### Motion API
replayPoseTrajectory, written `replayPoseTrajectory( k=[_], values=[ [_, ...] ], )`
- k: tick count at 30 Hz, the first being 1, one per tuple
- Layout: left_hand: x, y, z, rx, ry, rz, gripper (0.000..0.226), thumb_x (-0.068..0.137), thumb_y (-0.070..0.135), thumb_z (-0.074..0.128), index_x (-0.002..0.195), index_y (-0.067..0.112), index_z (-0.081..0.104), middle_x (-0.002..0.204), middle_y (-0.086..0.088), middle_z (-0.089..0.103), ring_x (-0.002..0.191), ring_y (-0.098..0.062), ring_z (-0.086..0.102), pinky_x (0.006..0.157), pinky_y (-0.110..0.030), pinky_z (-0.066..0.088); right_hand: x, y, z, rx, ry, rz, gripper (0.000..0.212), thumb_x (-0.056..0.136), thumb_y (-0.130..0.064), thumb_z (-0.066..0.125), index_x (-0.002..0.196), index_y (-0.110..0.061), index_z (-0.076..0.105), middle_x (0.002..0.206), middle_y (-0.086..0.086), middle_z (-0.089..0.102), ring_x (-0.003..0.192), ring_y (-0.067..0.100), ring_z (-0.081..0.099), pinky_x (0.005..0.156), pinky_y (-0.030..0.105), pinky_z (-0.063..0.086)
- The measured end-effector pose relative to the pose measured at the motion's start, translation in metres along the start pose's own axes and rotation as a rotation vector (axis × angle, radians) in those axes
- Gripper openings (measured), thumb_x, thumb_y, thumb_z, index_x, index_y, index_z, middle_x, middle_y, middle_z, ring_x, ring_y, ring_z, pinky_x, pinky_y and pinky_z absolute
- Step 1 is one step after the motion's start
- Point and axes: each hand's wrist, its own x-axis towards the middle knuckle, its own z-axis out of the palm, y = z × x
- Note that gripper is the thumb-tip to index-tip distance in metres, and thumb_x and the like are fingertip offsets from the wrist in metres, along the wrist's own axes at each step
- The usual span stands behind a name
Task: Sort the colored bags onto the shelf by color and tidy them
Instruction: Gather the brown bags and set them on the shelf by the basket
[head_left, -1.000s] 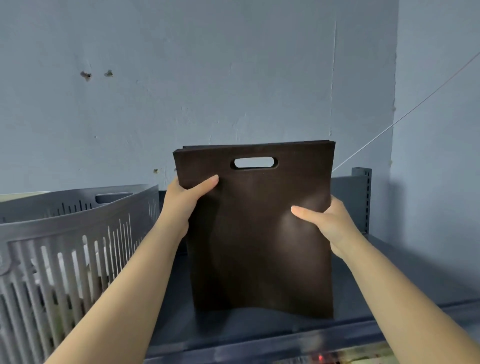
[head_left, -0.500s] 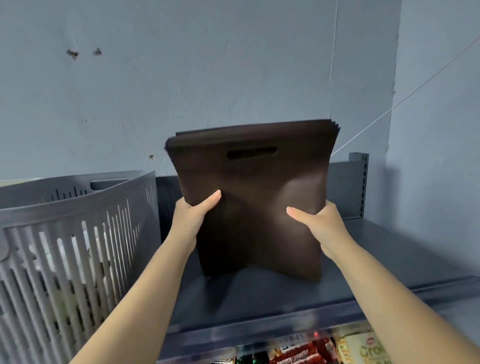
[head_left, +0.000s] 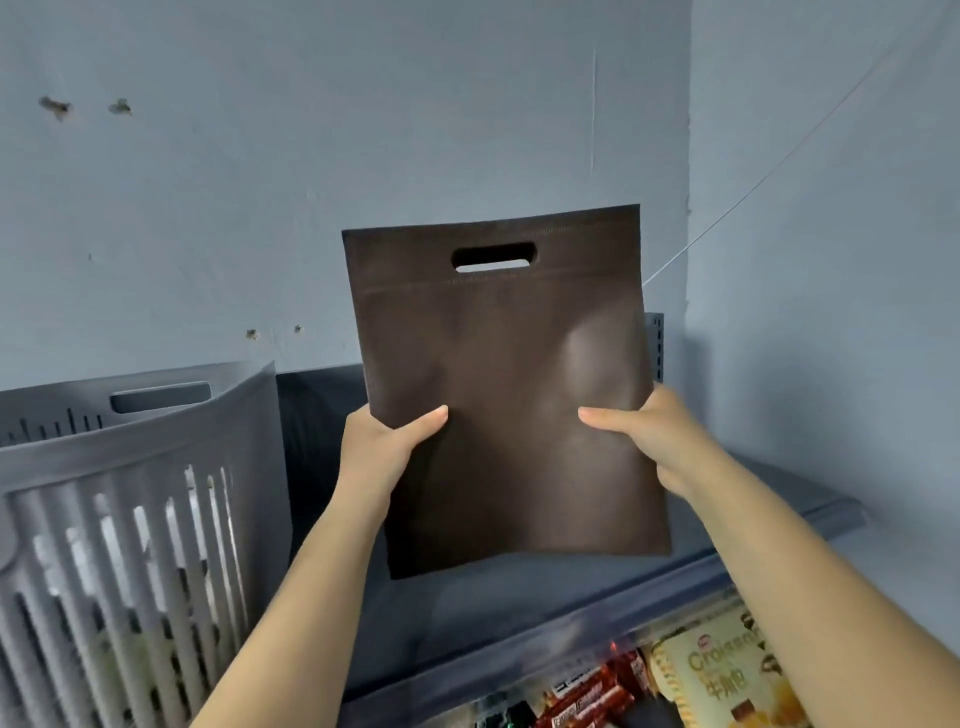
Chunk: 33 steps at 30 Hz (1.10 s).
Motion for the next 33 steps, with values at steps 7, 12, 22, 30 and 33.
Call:
replayPoseTrajectory(
  k=[7, 12, 22, 30, 33],
  values=[
    [-0.018, 0.010, 0.022, -0.072, -0.250, -0.054, 0.033, 0.068, 0.011, 0.082, 0.099, 0.012, 0.071, 0.091, -0.002, 0.074, 0.084, -0.020, 0.071, 0.072, -0.031, 0.055, -0.056, -0.013, -0.035, -0.011, 0.184, 0.068, 0.040, 0.070, -0.004, 0.079, 0.106, -0.014, 0.066, 0.097, 0.003, 0.073, 0.089, 0.022, 0.069, 0.081, 0.036, 0.053],
    [-0.052, -0.009, 0.060, -0.087, -0.440, -0.098, 0.025, 0.069, 0.008, 0.081, 0.092, 0.012, 0.071, 0.085, -0.001, 0.075, 0.078, -0.017, 0.071, 0.062, -0.025, 0.054, -0.113, 0.005, -0.070, 0.015, 0.323, 0.128, 0.033, 0.071, 0.001, 0.075, 0.099, -0.013, 0.068, 0.093, 0.004, 0.074, 0.083, 0.019, 0.070, 0.069, 0.031, 0.053],
    [-0.141, -0.054, 0.151, -0.014, -0.745, -0.247, 0.044, 0.055, 0.020, 0.085, 0.096, 0.014, 0.071, 0.091, -0.002, 0.074, 0.087, -0.023, 0.070, 0.080, -0.038, 0.056, -0.239, 0.045, -0.147, 0.070, 0.632, 0.301, 0.025, 0.074, 0.003, 0.073, 0.093, -0.013, 0.068, 0.086, 0.002, 0.074, 0.075, 0.016, 0.070, 0.068, 0.029, 0.055],
    [-0.236, -0.083, 0.224, -0.036, -0.929, -0.373, 0.032, 0.065, 0.008, 0.084, 0.094, 0.010, 0.071, 0.092, -0.006, 0.074, 0.088, -0.024, 0.070, 0.076, -0.033, 0.055, -0.342, 0.050, -0.208, 0.032, 0.878, 0.419, 0.027, 0.071, 0.002, 0.076, 0.092, -0.013, 0.068, 0.083, 0.002, 0.074, 0.074, 0.017, 0.070, 0.062, 0.027, 0.052],
    [-0.275, -0.088, 0.250, -0.021, -0.952, -0.327, 0.029, 0.069, 0.009, 0.081, 0.094, 0.016, 0.069, 0.091, -0.001, 0.072, 0.088, -0.019, 0.068, 0.074, -0.029, 0.053, -0.379, 0.048, -0.231, 0.012, 0.976, 0.429, 0.029, 0.068, 0.003, 0.077, 0.092, -0.010, 0.068, 0.083, 0.004, 0.074, 0.074, 0.018, 0.070, 0.064, 0.028, 0.052]
  ],
)
